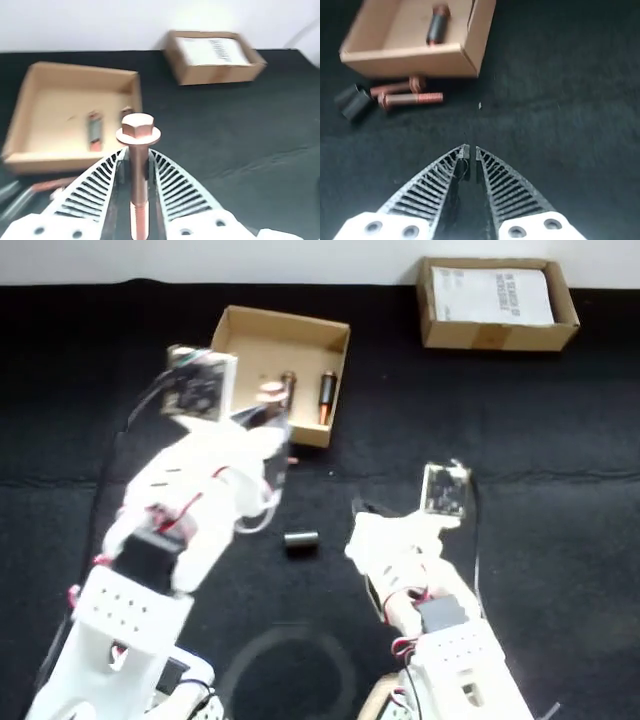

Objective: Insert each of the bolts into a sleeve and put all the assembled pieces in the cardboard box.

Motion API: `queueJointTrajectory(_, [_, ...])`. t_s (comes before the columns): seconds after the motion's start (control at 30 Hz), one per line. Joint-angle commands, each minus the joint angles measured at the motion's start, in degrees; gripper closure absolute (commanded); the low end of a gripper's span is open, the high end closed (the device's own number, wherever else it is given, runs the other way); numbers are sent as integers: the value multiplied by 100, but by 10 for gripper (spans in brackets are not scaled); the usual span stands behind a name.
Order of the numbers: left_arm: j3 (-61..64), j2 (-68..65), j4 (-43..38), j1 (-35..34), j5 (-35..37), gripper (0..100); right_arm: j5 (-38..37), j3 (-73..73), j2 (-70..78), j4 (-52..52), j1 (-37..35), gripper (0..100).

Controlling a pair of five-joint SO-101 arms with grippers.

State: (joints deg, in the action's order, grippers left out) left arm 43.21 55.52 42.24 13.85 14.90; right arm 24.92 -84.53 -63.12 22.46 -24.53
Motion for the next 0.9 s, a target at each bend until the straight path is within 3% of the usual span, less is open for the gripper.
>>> queueJointTrajectory(0.0, [374,716,202,-611,26,991,-571,409,-4,716,-171,992])
queueJointTrajectory(0.3, [1947,2097,193,-1543,62,991,-2198,2870,673,3503,-136,992])
queueJointTrajectory(0.53, [2976,3503,185,-2422,457,991,-3332,5033,2712,5165,-92,990])
queueJointTrajectory(0.7, [3873,4796,185,-3213,466,991,-4571,6949,4382,6440,-101,990])
queueJointTrajectory(0.87, [4084,4796,211,-4057,985,991,-5292,9103,6360,7714,-110,987])
